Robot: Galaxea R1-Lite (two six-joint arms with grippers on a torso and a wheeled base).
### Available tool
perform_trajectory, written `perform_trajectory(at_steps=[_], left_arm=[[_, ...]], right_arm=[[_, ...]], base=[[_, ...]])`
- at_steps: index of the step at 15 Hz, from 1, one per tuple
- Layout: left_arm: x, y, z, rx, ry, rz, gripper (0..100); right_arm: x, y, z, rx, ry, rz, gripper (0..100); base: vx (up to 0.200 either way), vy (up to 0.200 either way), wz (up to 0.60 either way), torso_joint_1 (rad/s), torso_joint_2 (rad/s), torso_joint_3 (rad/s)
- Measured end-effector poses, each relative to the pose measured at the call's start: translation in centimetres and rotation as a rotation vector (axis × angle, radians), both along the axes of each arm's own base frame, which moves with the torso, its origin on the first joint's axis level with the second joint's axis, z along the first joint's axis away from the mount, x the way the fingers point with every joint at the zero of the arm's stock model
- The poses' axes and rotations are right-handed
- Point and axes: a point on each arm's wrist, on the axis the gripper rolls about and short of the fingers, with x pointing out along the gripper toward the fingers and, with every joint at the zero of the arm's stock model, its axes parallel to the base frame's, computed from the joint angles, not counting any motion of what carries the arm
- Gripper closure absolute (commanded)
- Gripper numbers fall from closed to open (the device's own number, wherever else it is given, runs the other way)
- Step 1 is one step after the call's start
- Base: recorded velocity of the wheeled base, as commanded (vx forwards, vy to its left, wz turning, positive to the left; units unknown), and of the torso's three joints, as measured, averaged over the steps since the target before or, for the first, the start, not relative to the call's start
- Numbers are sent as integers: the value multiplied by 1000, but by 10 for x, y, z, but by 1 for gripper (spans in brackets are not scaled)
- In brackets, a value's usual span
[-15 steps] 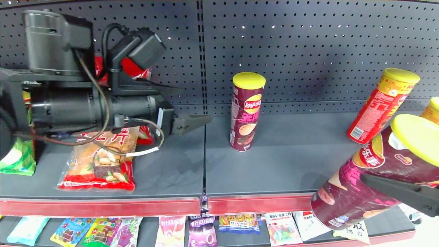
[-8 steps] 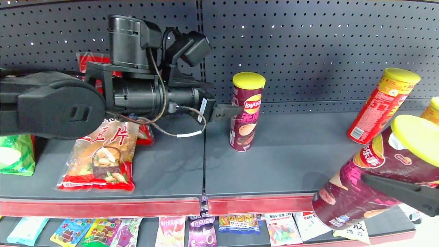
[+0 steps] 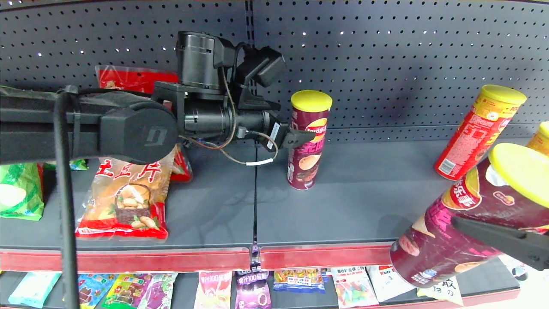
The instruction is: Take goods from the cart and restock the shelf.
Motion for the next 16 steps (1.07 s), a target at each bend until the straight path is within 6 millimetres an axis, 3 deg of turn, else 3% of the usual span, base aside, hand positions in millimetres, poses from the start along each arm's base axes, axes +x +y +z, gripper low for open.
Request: perform_trajectory(at_steps=[10, 11, 16], left_arm=[[14, -24, -16, 6, 19, -27, 0], [15, -25, -18, 8, 22, -27, 100], [17, -28, -25, 13, 42, -36, 100]], right_arm=[[1, -2, 0, 0, 2, -19, 100], [1, -2, 0, 0, 2, -19, 100], [2, -2, -1, -1, 6, -24, 100]], base=[[0, 0, 0, 0, 0, 0], [0, 0, 0, 0, 0, 0], [0, 0, 0, 0, 0, 0]])
